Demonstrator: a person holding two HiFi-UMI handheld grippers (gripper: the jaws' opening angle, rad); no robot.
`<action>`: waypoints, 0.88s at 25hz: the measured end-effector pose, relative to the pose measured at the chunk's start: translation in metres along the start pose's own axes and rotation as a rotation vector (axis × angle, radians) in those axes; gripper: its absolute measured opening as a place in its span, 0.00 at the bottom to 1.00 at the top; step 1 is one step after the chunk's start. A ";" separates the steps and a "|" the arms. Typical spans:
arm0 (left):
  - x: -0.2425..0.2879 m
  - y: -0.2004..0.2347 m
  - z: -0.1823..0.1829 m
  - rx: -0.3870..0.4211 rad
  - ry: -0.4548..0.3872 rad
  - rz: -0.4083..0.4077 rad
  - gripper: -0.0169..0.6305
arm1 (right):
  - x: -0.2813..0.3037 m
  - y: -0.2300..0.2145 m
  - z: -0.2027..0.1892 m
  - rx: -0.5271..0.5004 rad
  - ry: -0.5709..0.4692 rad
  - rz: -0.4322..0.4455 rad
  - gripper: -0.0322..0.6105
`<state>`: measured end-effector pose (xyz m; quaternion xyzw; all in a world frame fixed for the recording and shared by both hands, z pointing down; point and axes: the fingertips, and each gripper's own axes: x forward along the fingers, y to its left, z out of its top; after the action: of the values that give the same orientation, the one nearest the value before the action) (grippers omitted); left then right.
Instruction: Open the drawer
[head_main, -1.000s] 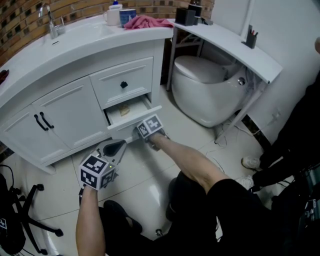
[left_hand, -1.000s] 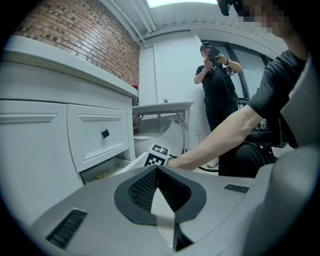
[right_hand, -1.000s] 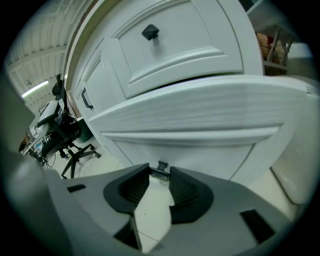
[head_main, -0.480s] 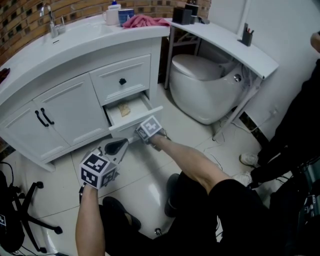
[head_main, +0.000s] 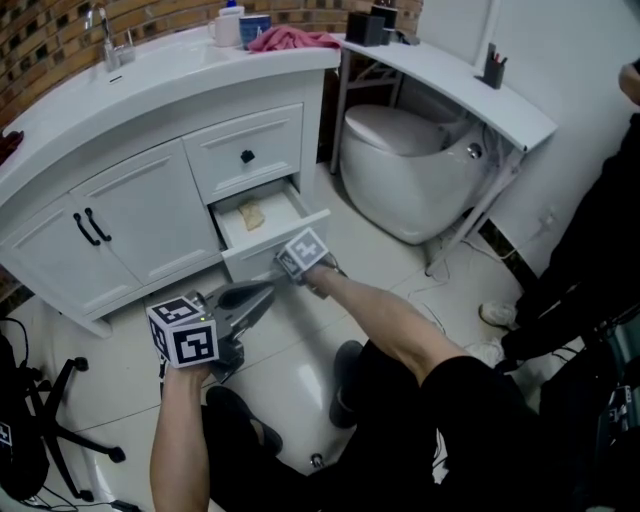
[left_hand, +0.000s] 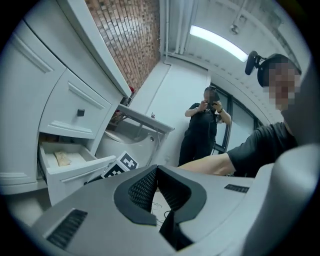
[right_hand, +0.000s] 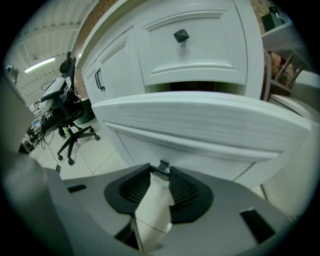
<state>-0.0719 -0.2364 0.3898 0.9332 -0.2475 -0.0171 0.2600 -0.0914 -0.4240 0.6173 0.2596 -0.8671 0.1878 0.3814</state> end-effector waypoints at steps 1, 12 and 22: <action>-0.001 -0.002 0.002 -0.035 -0.019 -0.011 0.01 | -0.001 0.000 0.000 0.001 0.001 -0.002 0.25; -0.013 -0.037 0.020 -0.232 -0.170 -0.115 0.01 | -0.010 0.008 -0.015 -0.014 0.015 -0.009 0.25; -0.023 -0.048 0.017 -0.254 -0.184 -0.123 0.01 | -0.019 0.013 -0.024 -0.032 0.024 -0.024 0.25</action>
<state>-0.0735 -0.1983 0.3490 0.9007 -0.2087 -0.1495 0.3505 -0.0745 -0.3951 0.6168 0.2618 -0.8620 0.1726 0.3982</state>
